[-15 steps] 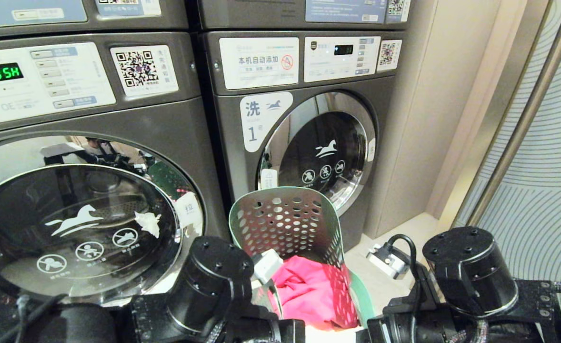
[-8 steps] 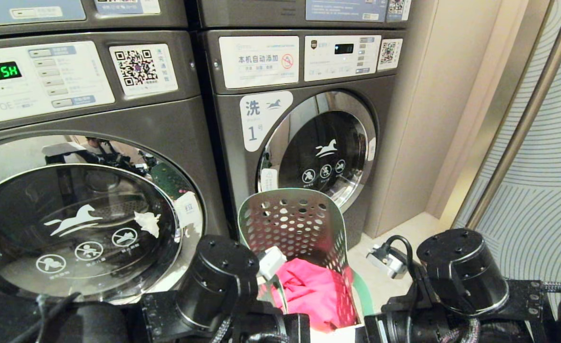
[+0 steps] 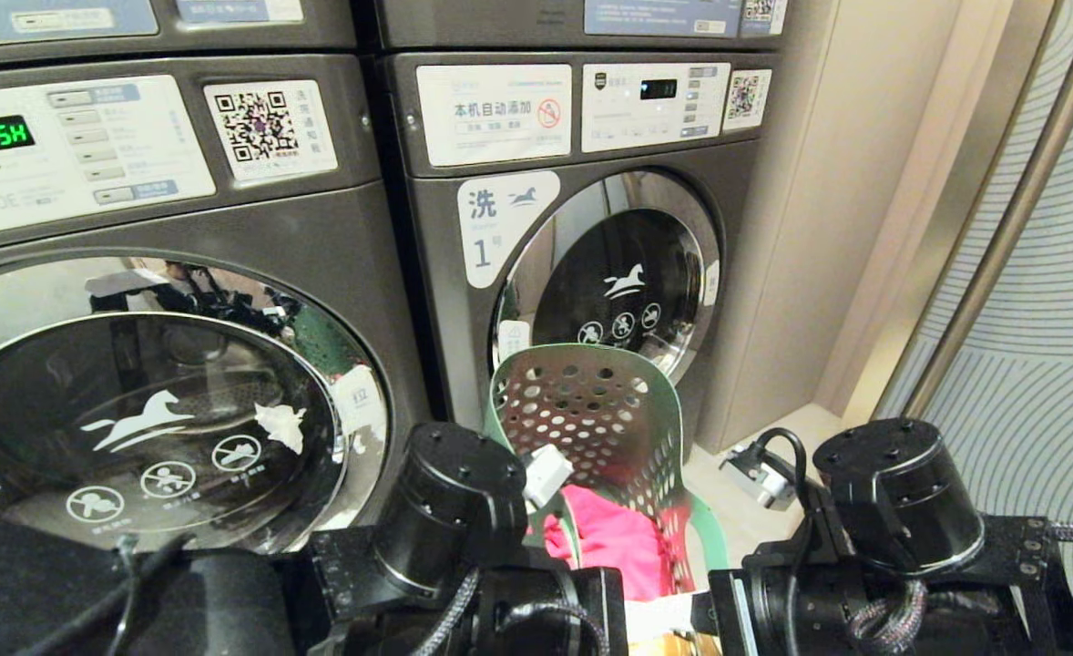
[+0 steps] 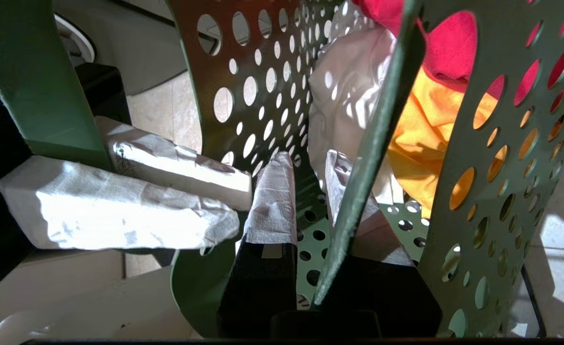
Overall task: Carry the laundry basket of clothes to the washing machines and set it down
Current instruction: Pick up the clothes basket and put it beside the washing machine
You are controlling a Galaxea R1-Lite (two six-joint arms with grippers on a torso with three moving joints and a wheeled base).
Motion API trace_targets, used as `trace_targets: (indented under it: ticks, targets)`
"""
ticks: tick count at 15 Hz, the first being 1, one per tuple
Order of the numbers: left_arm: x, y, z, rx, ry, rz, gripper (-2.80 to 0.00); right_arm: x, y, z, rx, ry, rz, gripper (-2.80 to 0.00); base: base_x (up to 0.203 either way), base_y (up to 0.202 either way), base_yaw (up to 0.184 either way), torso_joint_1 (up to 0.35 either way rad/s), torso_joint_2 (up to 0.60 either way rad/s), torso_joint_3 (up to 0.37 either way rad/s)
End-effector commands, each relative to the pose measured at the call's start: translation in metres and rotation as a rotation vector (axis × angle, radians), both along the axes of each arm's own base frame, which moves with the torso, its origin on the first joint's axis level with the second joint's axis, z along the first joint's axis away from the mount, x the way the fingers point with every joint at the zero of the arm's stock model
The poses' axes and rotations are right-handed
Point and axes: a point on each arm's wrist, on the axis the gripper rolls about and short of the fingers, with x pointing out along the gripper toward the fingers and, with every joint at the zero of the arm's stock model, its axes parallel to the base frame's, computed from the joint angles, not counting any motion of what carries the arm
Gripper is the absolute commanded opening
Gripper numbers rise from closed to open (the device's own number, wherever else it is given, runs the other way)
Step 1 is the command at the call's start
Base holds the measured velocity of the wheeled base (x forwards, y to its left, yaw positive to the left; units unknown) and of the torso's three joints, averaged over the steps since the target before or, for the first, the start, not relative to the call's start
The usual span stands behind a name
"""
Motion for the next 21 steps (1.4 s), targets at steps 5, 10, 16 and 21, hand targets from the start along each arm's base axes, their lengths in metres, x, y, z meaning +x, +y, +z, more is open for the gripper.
trace_targets:
  ticks: [5, 10, 16, 21]
  targets:
    - [0.025, -0.037, -0.010, 0.076, 0.058, -0.001, -2.80, 0.005, -0.013, 0.003, 0.009, -0.007, -0.052, -2.80, 0.000, 0.000, 0.000, 0.005, 0.00, -0.178]
    - [0.041, -0.063, -0.011, 0.073, 0.045, -0.005, -2.80, 0.019, -0.033, 0.005, -0.032, -0.075, -0.157, -2.80, 0.000, 0.000, 0.000, 0.006, 0.00, -0.196]
    - [0.060, -0.091, -0.019, 0.098, 0.030, -0.026, -2.80, 0.029, -0.046, 0.004, -0.067, -0.117, -0.187, -2.80, 0.000, 0.000, 0.000, 0.004, 0.00, -0.197]
    - [0.076, -0.116, -0.028, 0.108, 0.033, -0.027, -2.80, 0.038, -0.057, -0.001, -0.082, -0.095, -0.243, -2.80, 0.000, 0.000, 0.000, 0.002, 0.00, -0.196]
